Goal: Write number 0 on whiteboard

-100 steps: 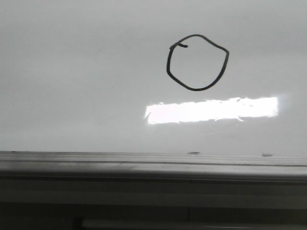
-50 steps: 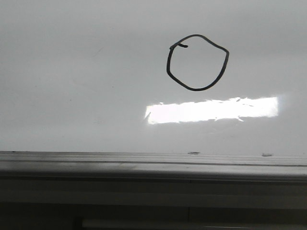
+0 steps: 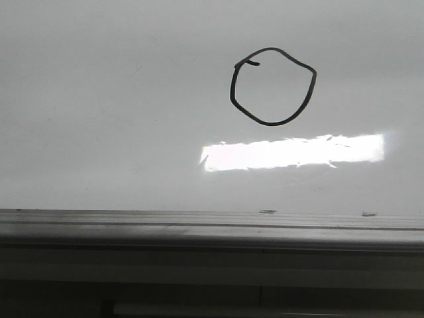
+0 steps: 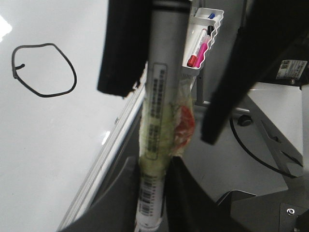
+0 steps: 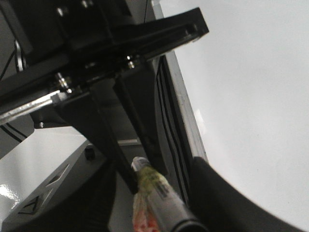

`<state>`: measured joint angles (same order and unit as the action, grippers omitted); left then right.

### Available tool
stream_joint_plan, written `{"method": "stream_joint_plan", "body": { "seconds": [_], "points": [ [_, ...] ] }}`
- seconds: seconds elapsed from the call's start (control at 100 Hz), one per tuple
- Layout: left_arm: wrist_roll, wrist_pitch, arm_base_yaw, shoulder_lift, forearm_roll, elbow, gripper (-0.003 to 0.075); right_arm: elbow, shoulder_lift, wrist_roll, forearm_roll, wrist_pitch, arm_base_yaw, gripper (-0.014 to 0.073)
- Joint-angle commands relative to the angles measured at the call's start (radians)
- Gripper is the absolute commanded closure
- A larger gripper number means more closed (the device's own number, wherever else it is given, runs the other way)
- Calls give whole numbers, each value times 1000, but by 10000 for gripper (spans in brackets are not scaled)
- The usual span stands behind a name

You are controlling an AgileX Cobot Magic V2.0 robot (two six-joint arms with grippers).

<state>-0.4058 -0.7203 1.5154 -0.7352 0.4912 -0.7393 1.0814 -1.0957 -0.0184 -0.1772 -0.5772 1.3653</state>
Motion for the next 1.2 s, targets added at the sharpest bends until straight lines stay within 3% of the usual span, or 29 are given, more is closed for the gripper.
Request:
{"method": "stream_joint_plan", "body": {
  "seconds": [0.0,0.24,0.43,0.5,0.63,0.79,1.07,1.19],
  "points": [
    [-24,33,4,-2,27,-32,740,36,12,-7,-41,92,0,153],
    [-69,33,-6,-2,93,-32,740,65,50,5,-217,77,-9,150],
    [-247,29,-55,-2,237,-32,740,86,169,151,-394,60,-67,195],
    [-348,29,-90,-12,302,-32,740,86,220,176,-400,21,-88,312],
    [-566,4,-179,-69,472,-32,740,77,318,200,-400,-87,-98,673],
    [-724,48,-288,-188,602,-32,740,9,427,220,-399,-123,-98,652],
    [-947,319,-502,-389,606,-32,740,-154,534,350,-399,-137,-98,652],
    [-974,392,-598,-445,606,-32,740,-198,538,385,-399,-133,-98,652]
  ]
}}
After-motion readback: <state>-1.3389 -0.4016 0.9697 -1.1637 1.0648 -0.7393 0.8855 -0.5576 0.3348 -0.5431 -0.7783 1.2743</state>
